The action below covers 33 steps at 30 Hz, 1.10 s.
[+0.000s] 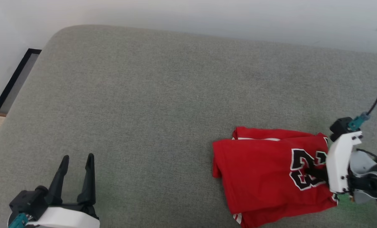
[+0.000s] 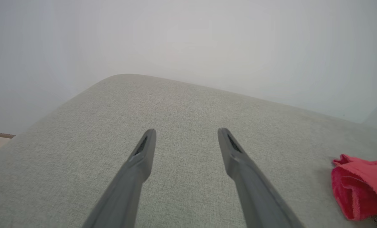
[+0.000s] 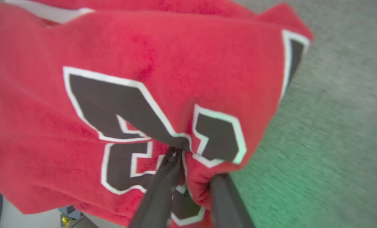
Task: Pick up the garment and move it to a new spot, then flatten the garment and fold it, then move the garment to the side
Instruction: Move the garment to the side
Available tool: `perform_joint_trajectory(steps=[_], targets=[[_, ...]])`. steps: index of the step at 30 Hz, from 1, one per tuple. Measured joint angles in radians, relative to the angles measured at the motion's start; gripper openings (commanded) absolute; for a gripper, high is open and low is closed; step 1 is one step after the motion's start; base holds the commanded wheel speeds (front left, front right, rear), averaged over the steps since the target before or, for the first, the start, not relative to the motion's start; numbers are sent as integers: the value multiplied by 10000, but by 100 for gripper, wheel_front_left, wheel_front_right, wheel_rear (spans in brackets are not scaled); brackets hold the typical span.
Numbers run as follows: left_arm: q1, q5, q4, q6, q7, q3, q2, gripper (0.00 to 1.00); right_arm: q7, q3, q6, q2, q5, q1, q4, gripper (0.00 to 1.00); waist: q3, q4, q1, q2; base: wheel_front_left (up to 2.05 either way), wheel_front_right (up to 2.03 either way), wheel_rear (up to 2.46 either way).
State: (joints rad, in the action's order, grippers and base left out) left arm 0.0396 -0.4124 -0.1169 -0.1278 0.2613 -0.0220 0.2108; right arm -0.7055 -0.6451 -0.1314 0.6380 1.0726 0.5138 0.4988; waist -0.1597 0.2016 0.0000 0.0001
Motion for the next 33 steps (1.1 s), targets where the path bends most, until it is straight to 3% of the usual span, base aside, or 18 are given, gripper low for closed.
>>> perform_joint_trajectory(steps=[6, 23, 33], targets=[[-379, -2, 12, 0, 0, 12, 44, 100, 69, 98, -25, 35, 391, 236, -199, 0, -160, -210, 0, -1, 0, 0, 0], [-1715, 73, 65, 0, 0, -792, 497, 100, 932, 955, -19, 1601, 345, 1125, -217, 0, -604, -1634, 0, -1, 0, 0, 0], [-2842, 67, -59, 0, 0, -1724, 715, 100, 2063, 1158, -19, 2372, -324, 1848, 341, 0, -1163, -2584, 0, -1, 0, 0, 0]])
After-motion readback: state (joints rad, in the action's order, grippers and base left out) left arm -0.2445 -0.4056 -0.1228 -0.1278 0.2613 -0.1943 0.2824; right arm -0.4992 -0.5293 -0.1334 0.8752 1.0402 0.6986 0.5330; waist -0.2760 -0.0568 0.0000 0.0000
